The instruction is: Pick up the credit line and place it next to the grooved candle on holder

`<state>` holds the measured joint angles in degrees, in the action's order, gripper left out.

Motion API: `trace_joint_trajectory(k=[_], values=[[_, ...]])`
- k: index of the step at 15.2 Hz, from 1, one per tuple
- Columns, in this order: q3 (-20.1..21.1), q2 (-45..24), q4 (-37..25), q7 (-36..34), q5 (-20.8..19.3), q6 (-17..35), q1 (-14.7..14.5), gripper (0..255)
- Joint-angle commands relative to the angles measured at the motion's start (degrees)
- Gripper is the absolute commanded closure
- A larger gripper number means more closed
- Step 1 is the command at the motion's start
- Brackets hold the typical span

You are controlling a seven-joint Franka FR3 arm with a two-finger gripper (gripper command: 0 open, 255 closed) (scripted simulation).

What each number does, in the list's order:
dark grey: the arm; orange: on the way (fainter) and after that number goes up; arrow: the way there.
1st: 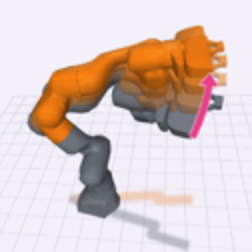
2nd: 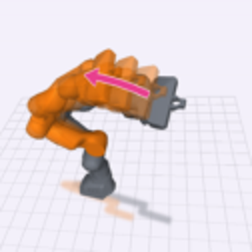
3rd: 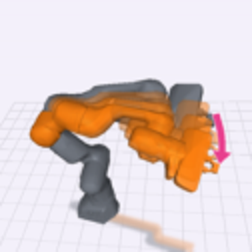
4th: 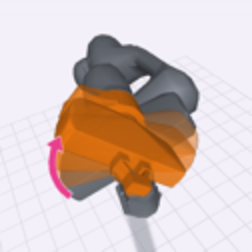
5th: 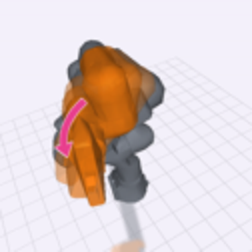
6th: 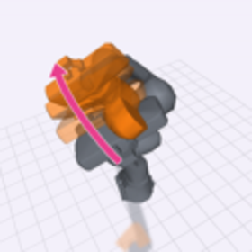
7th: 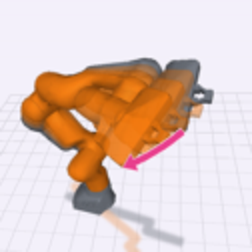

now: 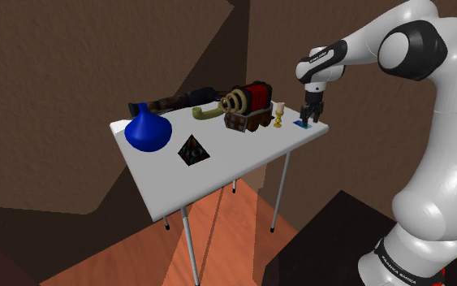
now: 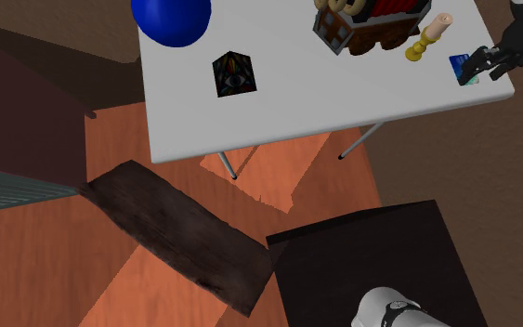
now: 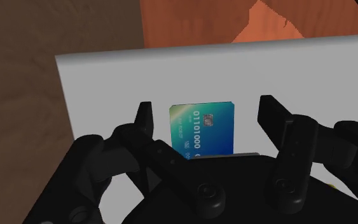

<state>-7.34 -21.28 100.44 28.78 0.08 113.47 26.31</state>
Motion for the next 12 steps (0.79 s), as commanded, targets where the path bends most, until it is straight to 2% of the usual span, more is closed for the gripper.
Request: trace_joint_trajectory(k=[1,4,8,12], values=[[0.0,0.0,0.0,0.0,0.0,0.0,0.0,0],[0.0,0.0,0.0,0.0,0.0,0.0,0.0,0],[-0.03,1.28,-5.6,-0.09,-0.15,-6.87,-0.11,0],[-0.03,1.28,-5.6,-0.09,-0.15,-6.87,-0.11,0]])
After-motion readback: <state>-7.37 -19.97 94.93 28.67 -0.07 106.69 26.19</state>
